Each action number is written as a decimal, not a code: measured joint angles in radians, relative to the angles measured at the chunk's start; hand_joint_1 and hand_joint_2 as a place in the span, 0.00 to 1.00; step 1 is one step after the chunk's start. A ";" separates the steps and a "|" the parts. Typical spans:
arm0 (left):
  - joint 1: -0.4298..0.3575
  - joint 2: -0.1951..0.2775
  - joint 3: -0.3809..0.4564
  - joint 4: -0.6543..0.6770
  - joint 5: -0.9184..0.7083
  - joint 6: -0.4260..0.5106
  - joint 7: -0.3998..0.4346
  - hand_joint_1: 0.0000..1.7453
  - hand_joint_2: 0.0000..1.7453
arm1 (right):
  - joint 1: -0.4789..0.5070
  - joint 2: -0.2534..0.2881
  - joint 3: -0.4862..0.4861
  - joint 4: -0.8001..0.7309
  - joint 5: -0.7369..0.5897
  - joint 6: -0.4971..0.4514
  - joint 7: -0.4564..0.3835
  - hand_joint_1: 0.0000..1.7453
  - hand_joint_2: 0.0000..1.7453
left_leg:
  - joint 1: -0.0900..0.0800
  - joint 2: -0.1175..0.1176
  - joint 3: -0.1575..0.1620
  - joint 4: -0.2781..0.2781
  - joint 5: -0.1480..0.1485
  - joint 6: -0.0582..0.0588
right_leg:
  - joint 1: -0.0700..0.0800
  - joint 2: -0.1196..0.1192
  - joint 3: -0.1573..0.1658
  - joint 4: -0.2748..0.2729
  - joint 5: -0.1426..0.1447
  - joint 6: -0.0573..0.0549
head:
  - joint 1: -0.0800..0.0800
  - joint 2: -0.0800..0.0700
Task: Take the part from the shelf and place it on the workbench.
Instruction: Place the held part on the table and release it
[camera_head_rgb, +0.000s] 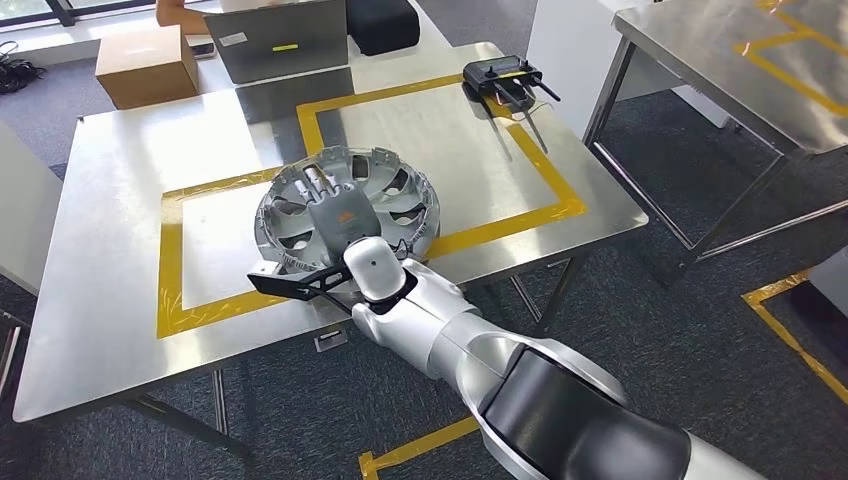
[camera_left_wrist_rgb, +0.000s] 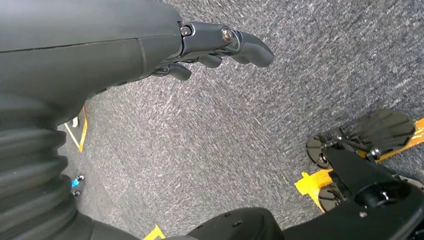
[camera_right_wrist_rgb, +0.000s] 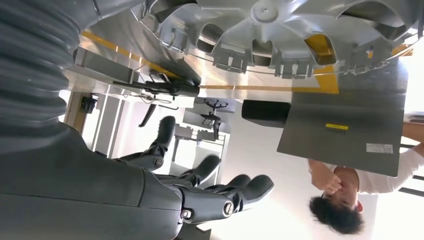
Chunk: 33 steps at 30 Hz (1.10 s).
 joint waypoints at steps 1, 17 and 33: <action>0.000 0.000 0.000 0.000 0.000 0.000 0.000 0.00 1.00 | -0.001 -0.001 0.000 0.000 0.000 0.000 0.000 0.00 1.00 | 0.000 0.000 0.000 0.000 0.000 0.000 | 0.000 0.000 0.000 0.000 0.000 0.000 | 0.000 0.000; 0.000 0.000 -0.001 0.000 -0.001 0.000 0.000 0.00 1.00 | -0.002 -0.003 0.000 0.000 -0.004 0.000 0.002 0.00 1.00 | -0.001 0.000 0.000 0.000 0.001 0.001 | -0.001 0.000 0.000 0.000 0.001 0.001 | 0.000 0.000; 0.005 0.000 -0.001 0.000 0.008 0.000 -0.011 0.00 0.00 | -0.182 -0.182 -0.099 0.003 -0.018 0.042 0.257 0.00 1.00 | -0.004 0.001 0.000 0.001 0.003 0.004 | -0.004 0.001 0.000 0.000 0.005 0.005 | 0.000 0.000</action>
